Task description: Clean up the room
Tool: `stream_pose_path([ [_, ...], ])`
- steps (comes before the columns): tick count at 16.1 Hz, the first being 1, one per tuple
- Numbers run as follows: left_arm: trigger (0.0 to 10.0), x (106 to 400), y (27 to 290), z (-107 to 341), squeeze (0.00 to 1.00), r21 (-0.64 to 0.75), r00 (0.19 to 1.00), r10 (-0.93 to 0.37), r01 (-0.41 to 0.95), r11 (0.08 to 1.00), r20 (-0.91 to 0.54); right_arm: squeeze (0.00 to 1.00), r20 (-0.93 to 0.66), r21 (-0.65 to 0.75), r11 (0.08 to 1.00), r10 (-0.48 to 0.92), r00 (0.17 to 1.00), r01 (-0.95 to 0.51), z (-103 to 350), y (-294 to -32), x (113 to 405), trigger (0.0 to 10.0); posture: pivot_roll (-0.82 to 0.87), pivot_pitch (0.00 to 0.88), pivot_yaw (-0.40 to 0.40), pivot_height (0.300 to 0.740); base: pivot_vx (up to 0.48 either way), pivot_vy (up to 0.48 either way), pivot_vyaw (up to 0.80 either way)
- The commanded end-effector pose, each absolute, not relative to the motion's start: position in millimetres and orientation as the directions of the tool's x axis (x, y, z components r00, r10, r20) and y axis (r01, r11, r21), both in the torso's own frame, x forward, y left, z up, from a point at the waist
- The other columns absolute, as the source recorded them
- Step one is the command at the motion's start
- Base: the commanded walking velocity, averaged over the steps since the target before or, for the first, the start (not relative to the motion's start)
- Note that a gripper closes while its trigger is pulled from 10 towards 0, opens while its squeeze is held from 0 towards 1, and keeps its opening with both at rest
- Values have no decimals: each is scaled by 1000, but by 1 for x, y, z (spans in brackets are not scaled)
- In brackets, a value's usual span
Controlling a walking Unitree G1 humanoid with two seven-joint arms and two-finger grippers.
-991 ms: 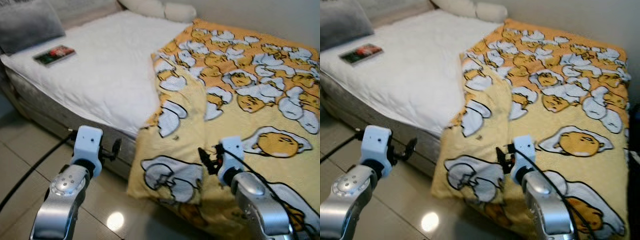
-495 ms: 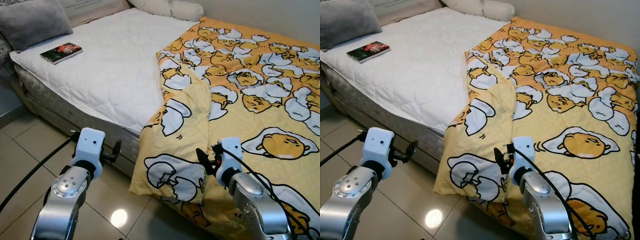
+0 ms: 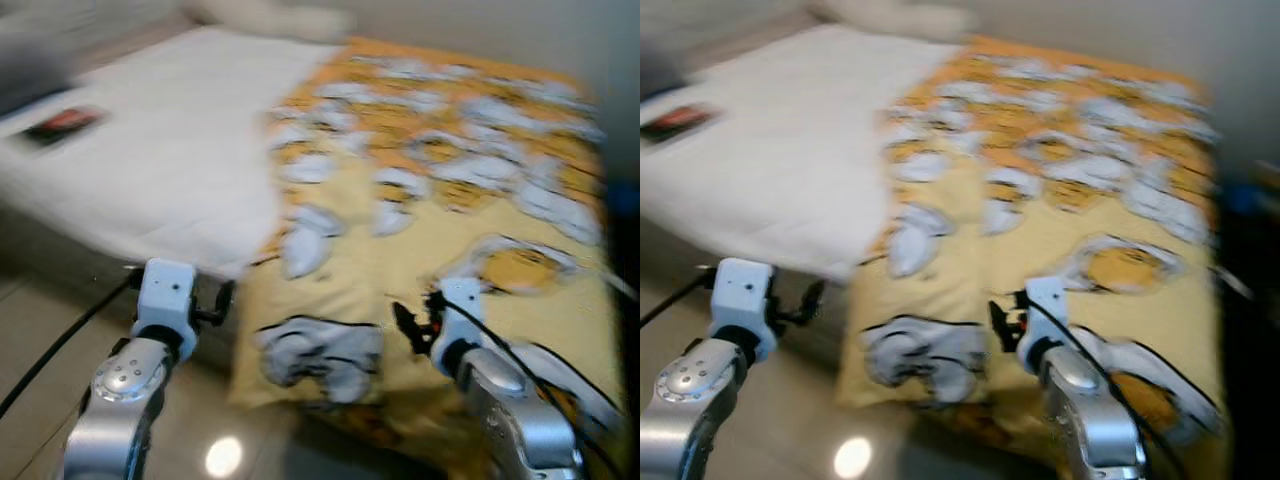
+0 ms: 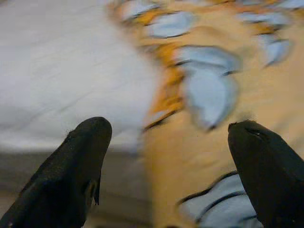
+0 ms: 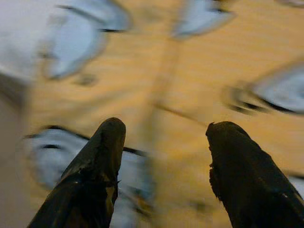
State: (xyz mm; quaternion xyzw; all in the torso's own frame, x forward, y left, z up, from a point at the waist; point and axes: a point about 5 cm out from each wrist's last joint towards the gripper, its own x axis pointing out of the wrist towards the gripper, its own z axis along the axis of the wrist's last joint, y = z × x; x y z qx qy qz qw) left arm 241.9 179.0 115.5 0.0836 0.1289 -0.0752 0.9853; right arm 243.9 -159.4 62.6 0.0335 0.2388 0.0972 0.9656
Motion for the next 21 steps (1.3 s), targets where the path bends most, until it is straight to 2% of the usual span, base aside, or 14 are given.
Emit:
stream_pose_path([
  [1, 10000, 240, 184, 118, 0, 154, 960, -117, 160, 975, -256, 0, -422, 101, 977, 215, 881, -190, 70, -155, 249, 10000, -115, 0, -38, 740, 292, 0, 0],
  [5, 10000, 243, 184, 119, 0, 163, 961, -121, 165, 973, -250, 0, -415, 54, 966, 253, 874, -253, 73, -151, 255, 10000, -115, 0, -33, 740, 291, 0, 0],
  [7, 10000, 245, 184, 120, 0, 165, 960, -124, 168, 972, -251, 0, -420, 45, 962, 264, 868, -271, 72, -150, 258, 10000, -117, 0, -29, 740, 268, 0, 800],
  [10, 10000, 247, 184, 120, 0, 163, 951, -152, 200, 966, -268, 0, -419, 70, 957, 283, 863, -280, 73, -146, 265, 10000, -121, 0, -24, 740, 0, 0, 267],
  [12, 10000, 248, 181, 121, 0, 160, 942, -183, 234, 959, -282, 0, -457, 75, 943, 321, 830, -324, 69, -144, 270, 10000, -119, 0, -31, 740, 0, 0, 0],
  [17, 10000, 248, 182, 123, 0, 153, 929, -204, 260, 953, -308, 0, -530, 77, 951, 293, 796, -298, 54, -147, 284, 10000, -116, 0, -39, 740, 0, 0, 0],
  [18, 10000, 248, 183, 124, 0, 158, 925, -209, 269, 950, -317, 820, -548, 85, 954, 285, 787, -287, 50, -147, 294, 10000, -111, 0, -45, 740, 0, 0, 0],
  [19, 10000, 248, 183, 125, 0, 162, 923, -213, 275, 948, -320, 1000, -554, 96, 957, 281, 784, -275, 50, -147, 299, 10000, -111, 0, -45, 740, 0, 0, 0],
  [21, 10000, 245, 183, 124, 0, 153, 898, -254, 325, 933, -360, 1000, -586, 138, 954, 295, 754, -266, 47, -143, 314, 10000, -104, 0, -60, 740, 0, 0, 0],
])
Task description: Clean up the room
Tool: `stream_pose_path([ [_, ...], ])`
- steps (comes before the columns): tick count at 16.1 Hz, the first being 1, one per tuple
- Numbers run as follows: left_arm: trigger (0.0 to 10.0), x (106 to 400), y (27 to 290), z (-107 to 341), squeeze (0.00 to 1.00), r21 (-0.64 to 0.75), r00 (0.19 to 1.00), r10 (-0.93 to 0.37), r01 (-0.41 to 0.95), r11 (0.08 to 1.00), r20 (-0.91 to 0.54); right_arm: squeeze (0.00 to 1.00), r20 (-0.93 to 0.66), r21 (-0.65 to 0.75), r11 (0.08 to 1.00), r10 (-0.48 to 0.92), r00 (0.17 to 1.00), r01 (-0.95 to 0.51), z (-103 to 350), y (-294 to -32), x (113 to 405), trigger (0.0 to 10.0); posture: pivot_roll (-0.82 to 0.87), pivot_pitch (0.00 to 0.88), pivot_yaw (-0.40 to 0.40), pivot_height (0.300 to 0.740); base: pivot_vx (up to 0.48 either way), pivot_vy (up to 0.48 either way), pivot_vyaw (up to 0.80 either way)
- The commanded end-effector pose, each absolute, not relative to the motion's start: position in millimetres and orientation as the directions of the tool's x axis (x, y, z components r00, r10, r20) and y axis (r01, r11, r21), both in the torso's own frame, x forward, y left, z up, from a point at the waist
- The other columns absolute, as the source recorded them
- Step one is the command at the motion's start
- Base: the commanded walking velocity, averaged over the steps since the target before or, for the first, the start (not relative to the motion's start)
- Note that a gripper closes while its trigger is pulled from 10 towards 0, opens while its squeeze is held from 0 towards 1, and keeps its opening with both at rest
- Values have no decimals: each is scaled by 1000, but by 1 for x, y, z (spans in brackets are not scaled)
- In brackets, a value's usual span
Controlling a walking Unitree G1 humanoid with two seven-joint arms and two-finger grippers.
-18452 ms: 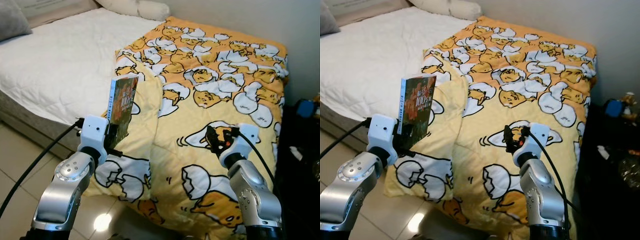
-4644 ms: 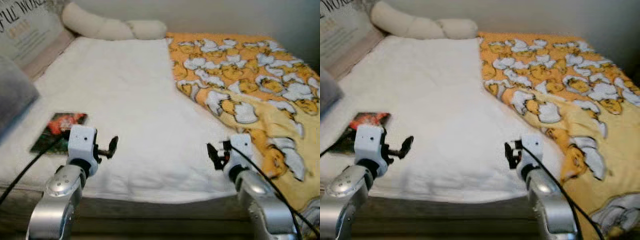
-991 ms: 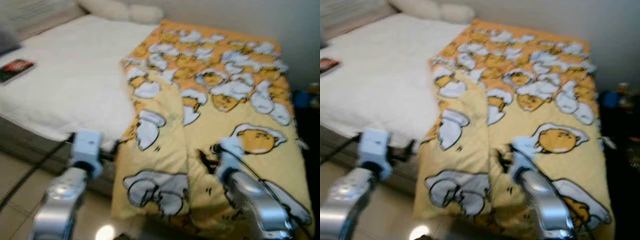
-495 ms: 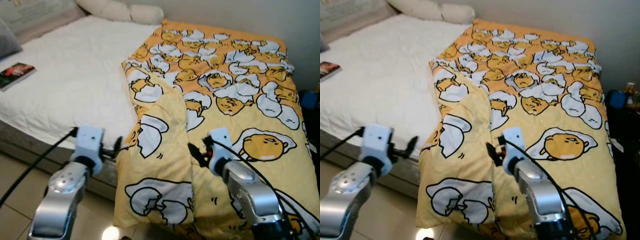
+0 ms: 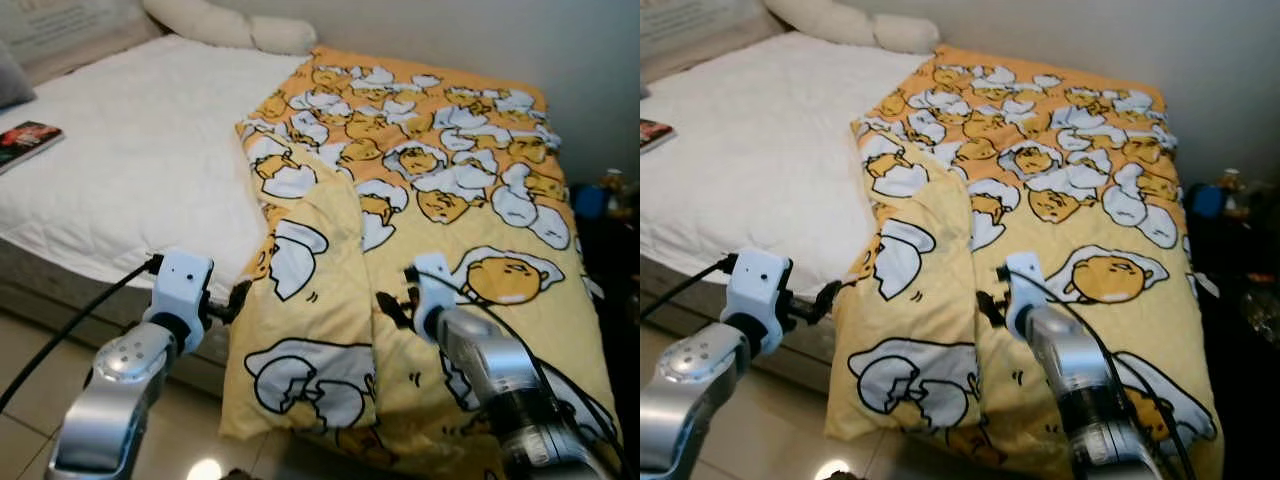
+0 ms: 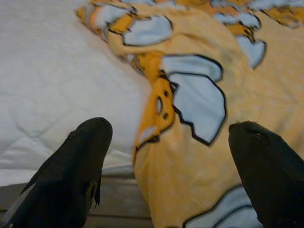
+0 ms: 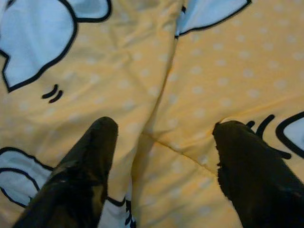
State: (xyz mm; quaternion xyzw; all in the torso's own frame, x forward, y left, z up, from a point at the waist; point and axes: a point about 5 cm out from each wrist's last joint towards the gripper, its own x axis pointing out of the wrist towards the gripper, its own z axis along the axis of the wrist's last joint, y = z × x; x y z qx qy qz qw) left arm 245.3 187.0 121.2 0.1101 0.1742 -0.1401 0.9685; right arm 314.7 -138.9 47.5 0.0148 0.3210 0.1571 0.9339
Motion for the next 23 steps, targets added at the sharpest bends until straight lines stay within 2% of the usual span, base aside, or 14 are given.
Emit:
stream_pose_path([
  [1, 10000, 242, 181, 123, 0, 149, 876, -289, 368, 918, -387, 1000, -600, 149, 952, 302, 741, -268, 45, -143, 318, 10000, -102, 0, -64, 740, 0, 0, 0],
  [4, 10000, 239, 178, 124, 0, 110, 848, -336, 412, 905, -410, 1000, -619, 145, 954, 296, 728, -264, 42, -145, 325, 10000, -98, 0, -78, 740, 0, 0, 0],
  [8, 10000, 233, 174, 130, 0, 125, 813, -391, 483, 867, -432, 1000, -647, 132, 970, 241, 723, -205, 32, -156, 327, 10000, -77, 0, -104, 740, 0, 0, 0],
  [11, 10000, 231, 174, 132, 0, 128, 806, -394, 492, 861, -442, 1000, -657, 181, 963, 269, 704, -199, 24, -148, 323, 10000, -67, 0, -86, 740, 0, 0, 0],
  [12, 10000, 231, 174, 132, 0, 132, 799, -401, 503, 854, -448, 0, -662, 196, 962, 274, 698, -192, 21, -145, 321, 10000, -64, 0, -75, 740, 0, 0, 0],
  [17, 10000, 237, 179, 138, 0, 141, 763, -436, 556, 819, -477, 0, -673, 298, 937, 343, 655, -184, 5, -119, 307, 10000, -54, 14, -4, 740, 0, 0, 0],
  [23, 10000, 232, 184, 140, 0, 137, 743, -451, 579, 804, -495, 0, -609, 475, 833, 544, 577, -284, 5, -84, 299, 10000, -44, 52, -20, 740, 0, 0, 0],
])
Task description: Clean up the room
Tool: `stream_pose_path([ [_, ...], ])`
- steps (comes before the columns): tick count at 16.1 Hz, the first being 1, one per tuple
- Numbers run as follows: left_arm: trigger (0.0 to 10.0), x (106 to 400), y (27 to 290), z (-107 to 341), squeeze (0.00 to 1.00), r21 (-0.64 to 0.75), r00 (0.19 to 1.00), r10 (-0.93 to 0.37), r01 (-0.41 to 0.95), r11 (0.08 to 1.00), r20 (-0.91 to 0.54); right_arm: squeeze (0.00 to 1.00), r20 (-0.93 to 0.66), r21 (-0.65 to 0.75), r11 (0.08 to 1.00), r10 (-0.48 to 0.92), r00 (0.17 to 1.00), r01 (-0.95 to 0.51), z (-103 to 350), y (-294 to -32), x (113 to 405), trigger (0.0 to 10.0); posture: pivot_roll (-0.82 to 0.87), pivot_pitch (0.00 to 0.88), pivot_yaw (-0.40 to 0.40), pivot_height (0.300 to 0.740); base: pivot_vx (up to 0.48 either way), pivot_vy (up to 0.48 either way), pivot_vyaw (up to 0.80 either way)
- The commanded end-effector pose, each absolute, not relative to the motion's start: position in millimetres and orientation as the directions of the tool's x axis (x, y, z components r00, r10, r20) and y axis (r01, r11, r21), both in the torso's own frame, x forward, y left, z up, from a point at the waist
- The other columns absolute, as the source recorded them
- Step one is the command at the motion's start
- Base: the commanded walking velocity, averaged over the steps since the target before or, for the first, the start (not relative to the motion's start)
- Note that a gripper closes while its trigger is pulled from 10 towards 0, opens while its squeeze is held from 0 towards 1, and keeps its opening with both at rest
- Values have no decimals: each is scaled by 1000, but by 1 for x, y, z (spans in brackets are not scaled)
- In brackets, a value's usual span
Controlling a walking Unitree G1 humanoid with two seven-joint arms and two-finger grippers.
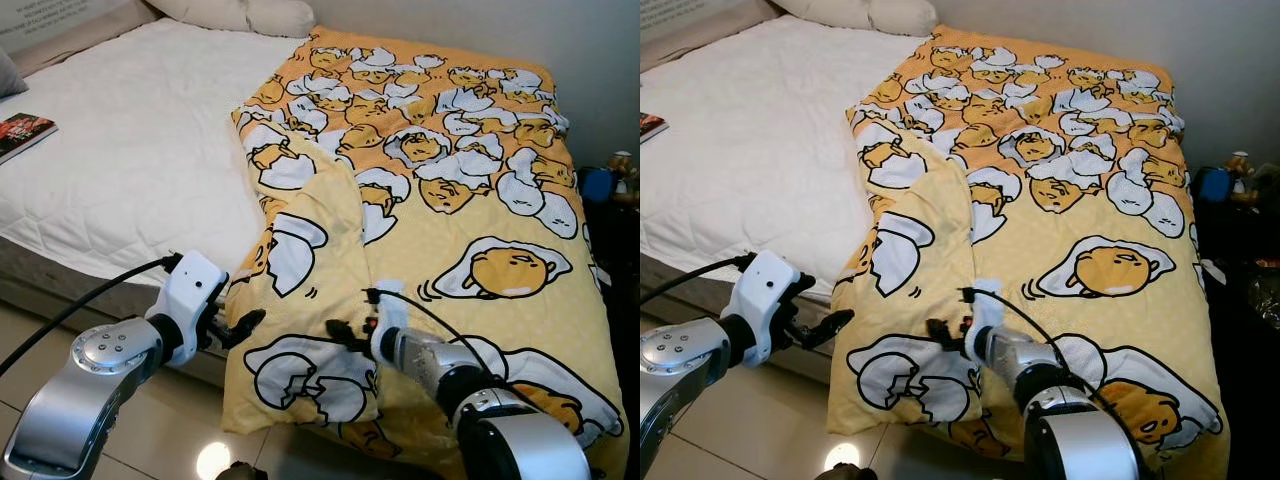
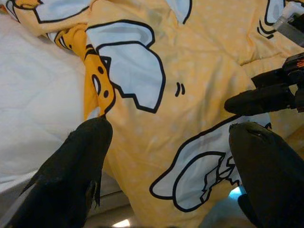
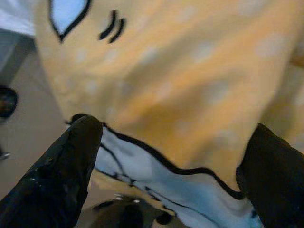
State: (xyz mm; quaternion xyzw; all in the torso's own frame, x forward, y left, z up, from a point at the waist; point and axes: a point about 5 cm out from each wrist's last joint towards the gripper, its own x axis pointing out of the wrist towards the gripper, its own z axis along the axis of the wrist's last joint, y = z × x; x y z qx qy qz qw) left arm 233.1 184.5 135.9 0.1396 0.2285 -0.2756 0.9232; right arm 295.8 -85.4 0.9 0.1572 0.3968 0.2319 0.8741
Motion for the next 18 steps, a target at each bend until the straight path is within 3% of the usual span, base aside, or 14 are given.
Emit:
stream_pose_path([
  [1, 10000, 231, 184, 140, 0, 135, 742, -451, 579, 804, -495, 0, -600, 488, 821, 561, 570, -295, 6, -82, 299, 10000, -44, 54, -22, 740, 0, 0, 0],
  [3, 10000, 225, 183, 137, 0, 124, 741, -449, 574, 810, -499, 0, -564, 525, 790, 601, 567, -315, 9, -79, 300, 10000, -43, 63, -42, 740, 0, 0, 0],
  [6, 10000, 225, 182, 136, 0, 134, 751, -429, 558, 819, -502, 0, -573, 361, 894, 436, 694, -264, 15, -106, 315, 10000, -39, 96, -67, 740, 0, 0, 0],
  [7, 10000, 225, 182, 137, 0, 134, 749, -431, 560, 817, -503, 1000, -571, 351, 912, 387, 724, -212, 17, -118, 318, 10000, -41, 107, -64, 740, 0, 0, 0],
  [10, 10000, 220, 181, 138, 0, 129, 745, -432, 562, 817, -509, 1000, -566, 382, 911, 363, 741, -154, 20, -134, 321, 10000, -37, 123, -51, 740, 0, 0, 0],
  [13, 10000, 219, 180, 138, 0, 122, 742, -439, 566, 815, -507, 1000, -563, 466, 861, 467, 681, -205, 16, -121, 315, 10000, -42, 123, -39, 740, 0, 0, 0],
  [14, 10000, 219, 179, 139, 0, 119, 743, -440, 564, 817, -504, 698, -530, 533, 811, 544, 651, -243, 17, -110, 313, 10000, -43, 120, -41, 740, 0, 0, 0],
  [15, 10000, 219, 178, 139, 0, 117, 745, -440, 562, 819, -501, 0, -496, 581, 762, 610, 618, -286, 19, -100, 311, 10000, -48, 117, -42, 740, 0, 0, 0],
  [18, 10000, 221, 174, 139, 0, 114, 744, -449, 568, 815, -495, 0, -432, 652, 667, 718, 546, -360, 23, -85, 306, 10000, -51, 110, -50, 740, 0, 0, 0],
])
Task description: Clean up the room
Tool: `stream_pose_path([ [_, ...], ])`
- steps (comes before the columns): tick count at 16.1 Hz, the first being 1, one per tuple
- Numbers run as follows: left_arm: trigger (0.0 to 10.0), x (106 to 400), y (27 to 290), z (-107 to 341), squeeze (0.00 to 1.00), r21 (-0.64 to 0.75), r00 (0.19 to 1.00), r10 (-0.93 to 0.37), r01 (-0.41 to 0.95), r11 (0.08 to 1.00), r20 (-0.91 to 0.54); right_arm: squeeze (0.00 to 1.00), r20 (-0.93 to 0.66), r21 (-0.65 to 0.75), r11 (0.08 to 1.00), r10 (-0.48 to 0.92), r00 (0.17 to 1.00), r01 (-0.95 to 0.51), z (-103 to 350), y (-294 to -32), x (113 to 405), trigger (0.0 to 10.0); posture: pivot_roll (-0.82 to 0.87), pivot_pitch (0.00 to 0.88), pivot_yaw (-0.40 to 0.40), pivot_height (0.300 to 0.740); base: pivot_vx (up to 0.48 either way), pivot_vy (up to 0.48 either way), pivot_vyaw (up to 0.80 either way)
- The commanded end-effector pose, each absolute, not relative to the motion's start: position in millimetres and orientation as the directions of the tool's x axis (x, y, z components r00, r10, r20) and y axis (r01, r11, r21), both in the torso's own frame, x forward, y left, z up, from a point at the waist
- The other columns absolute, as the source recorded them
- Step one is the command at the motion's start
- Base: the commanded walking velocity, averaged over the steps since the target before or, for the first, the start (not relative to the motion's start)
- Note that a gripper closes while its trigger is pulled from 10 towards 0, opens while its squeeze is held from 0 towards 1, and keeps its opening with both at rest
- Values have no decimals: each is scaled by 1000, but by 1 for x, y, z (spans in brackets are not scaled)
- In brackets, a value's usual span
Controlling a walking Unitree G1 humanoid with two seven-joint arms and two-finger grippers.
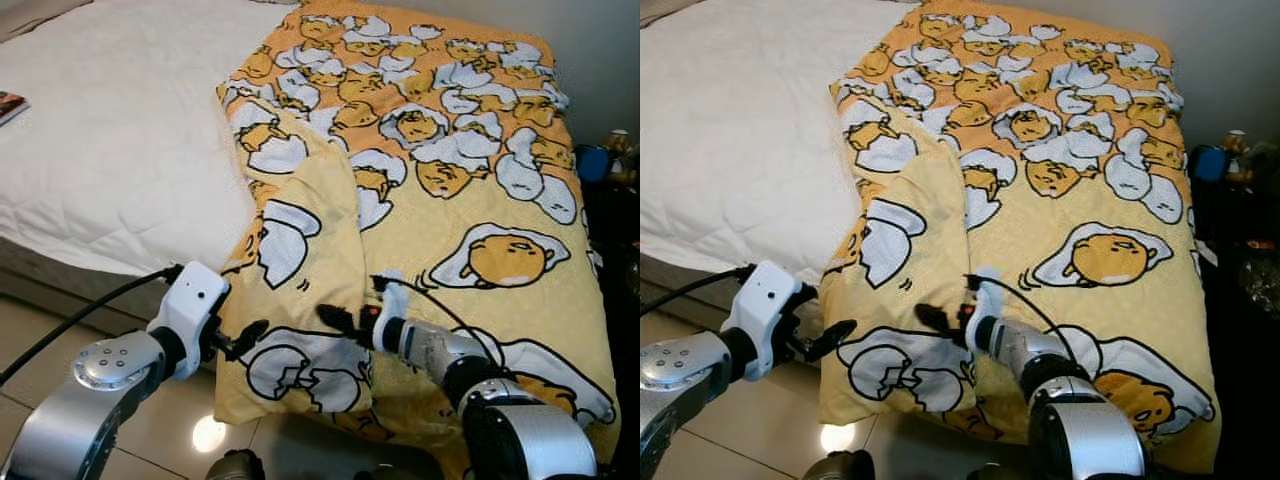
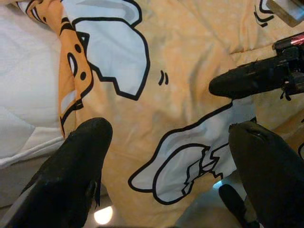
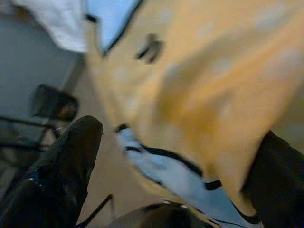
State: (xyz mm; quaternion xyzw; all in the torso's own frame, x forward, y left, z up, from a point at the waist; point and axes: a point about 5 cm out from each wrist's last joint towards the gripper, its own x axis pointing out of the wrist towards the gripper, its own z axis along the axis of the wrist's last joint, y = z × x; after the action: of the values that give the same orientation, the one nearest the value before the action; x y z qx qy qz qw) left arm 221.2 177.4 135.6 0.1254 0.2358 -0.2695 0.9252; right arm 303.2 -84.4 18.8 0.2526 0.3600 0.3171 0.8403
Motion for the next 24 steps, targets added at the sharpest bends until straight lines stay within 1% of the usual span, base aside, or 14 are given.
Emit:
stream_pose_path([
  [1, 10000, 221, 173, 139, 0, 113, 743, -452, 571, 813, -494, 0, -412, 671, 639, 743, 527, -376, 25, -82, 306, 10000, -54, 106, -51, 740, 0, 0, 0],
  [3, 10000, 222, 172, 139, 0, 112, 743, -454, 571, 813, -492, 0, -392, 692, 611, 765, 511, -384, 27, -79, 306, 10000, -58, 101, -56, 740, 0, 0, 0],
  [4, 10000, 223, 171, 138, 0, 111, 742, -456, 573, 812, -491, 0, -383, 699, 598, 776, 501, -392, 28, -77, 306, 4667, -59, 99, -59, 740, 0, 0, 0],
  [5, 10000, 223, 170, 138, 0, 111, 742, -458, 574, 811, -490, 0, -378, 703, 590, 782, 495, -397, 28, -77, 305, 118, -59, 99, -61, 740, 0, 0, 0],
  [7, 10000, 224, 170, 138, 0, 112, 743, -458, 574, 811, -488, 0, -374, 704, 583, 791, 485, -407, 28, -76, 304, 0, -59, 96, -63, 740, 0, 0, 0],
  [9, 10000, 225, 171, 138, 0, 116, 745, -454, 572, 812, -489, 0, -395, 688, 602, 779, 487, -406, 27, -77, 304, 0, -61, 93, -64, 740, 0, 0, 0],
  [11, 10000, 226, 170, 138, 0, 122, 748, -452, 570, 812, -485, 0, -390, 697, 594, 784, 482, -402, 27, -78, 304, 0, -65, 91, -65, 740, 0, 0, 0],
  [19, 10000, 228, 166, 138, 0, 113, 750, -463, 572, 812, -472, 0, -391, 693, 601, 777, 493, -398, 28, -79, 305, 0, -71, 85, -65, 740, 0, 0, 0],
  [21, 10000, 227, 164, 137, 0, 109, 743, -470, 581, 807, -476, 0, -387, 695, 598, 779, 494, -399, 29, -79, 305, 0, -71, 84, -63, 740, 0, 0, 0],
  [24, 10000, 217, 161, 135, 0, 46, 684, -533, 634, 772, -499, 0, -380, 700, 595, 779, 499, -395, 28, -78, 304, 0, -66, 71, -61, 740, 0, 0, 0],
])
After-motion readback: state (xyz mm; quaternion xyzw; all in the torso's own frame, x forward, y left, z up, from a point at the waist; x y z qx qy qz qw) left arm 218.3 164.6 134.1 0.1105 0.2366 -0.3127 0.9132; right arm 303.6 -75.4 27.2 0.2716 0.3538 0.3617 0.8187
